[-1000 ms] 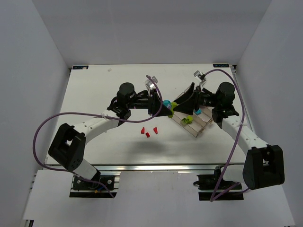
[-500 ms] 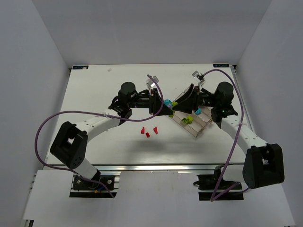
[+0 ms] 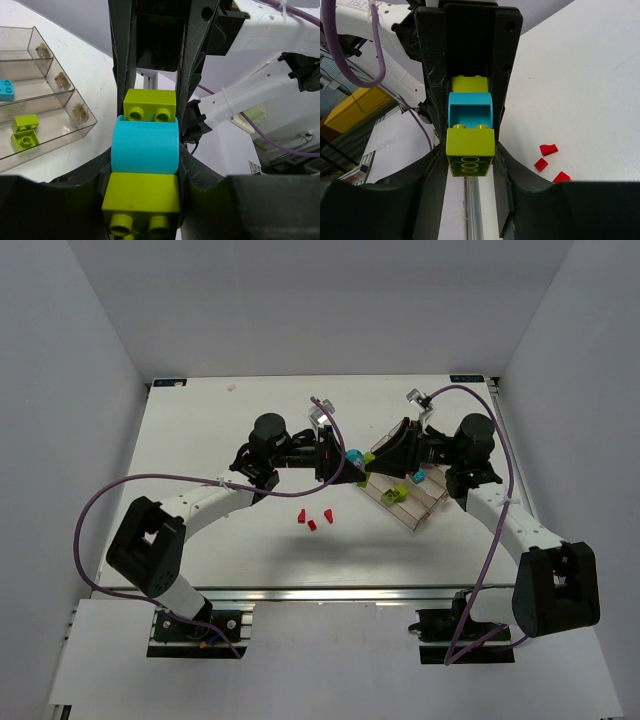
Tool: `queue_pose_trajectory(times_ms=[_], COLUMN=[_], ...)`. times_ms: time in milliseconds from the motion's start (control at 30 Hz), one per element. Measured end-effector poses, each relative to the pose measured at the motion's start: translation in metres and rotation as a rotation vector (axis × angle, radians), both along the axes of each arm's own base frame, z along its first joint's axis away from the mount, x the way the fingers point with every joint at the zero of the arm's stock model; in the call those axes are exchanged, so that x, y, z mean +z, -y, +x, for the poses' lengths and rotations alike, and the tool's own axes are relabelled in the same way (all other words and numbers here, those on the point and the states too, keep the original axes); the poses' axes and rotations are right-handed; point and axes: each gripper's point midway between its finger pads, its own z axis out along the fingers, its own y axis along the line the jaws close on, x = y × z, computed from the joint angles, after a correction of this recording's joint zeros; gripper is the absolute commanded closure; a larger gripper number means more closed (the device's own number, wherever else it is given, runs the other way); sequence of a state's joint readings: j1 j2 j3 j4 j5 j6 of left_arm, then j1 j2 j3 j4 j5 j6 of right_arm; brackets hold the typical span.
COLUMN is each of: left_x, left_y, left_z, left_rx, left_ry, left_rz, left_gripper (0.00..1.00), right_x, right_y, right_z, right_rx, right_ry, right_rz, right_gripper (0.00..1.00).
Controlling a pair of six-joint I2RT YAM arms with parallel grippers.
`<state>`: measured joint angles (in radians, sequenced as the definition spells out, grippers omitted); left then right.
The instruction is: Sort the legos into containers by color
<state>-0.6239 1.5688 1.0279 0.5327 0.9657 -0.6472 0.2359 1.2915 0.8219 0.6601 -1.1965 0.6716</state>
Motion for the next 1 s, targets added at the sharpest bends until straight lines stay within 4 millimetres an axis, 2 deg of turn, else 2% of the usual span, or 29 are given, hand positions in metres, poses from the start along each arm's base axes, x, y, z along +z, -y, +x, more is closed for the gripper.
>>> queue_pose_trajectory(times_ms=[167,567,767,900,933,967,1000], left_x=[0.0,0.002,0.008,0.01,0.009,0.009,0.008], left_y=[0.0,-0.002,-0.006,-0.007,-0.007,-0.007,-0.007], left_z=[0.0,-0.001,0.004,0.007,0.008,0.008,0.009], left_rx=[-0.001,-0.003,0.024,0.036,0.037,0.039,0.042], left_ry=[-0.007,-0.017,0.007,0.012,0.009,0.004,0.004], left_rz=[0.0,0.002,0.015,0.02,0.023,0.026,0.028], left_gripper=[0.26,0.23,0.23,0.3,0.41,0.48,0.62], right_x=[0.002,0.003,-0.005,-0.009,-0.01,-0.01,-0.011], right_y=[0.0,0.007,0.012,0.014,0.014,0.014,0.015], right_z=[0.0,0.005,0.008,0.008,0.007,0.005,0.003], right_rx=[0.0,-0.021,-0.031,-0.027,-0.022,-0.013,-0.001], right_ry=[0.01,0.006,-0.008,-0.016,-0.02,-0.026,-0.029], right_rz=[0.006,0.006,-0.011,-0.021,-0.023,-0.025,-0.026], right_gripper=[1.0,1.0,1.0,1.0,1.0,1.0,1.0])
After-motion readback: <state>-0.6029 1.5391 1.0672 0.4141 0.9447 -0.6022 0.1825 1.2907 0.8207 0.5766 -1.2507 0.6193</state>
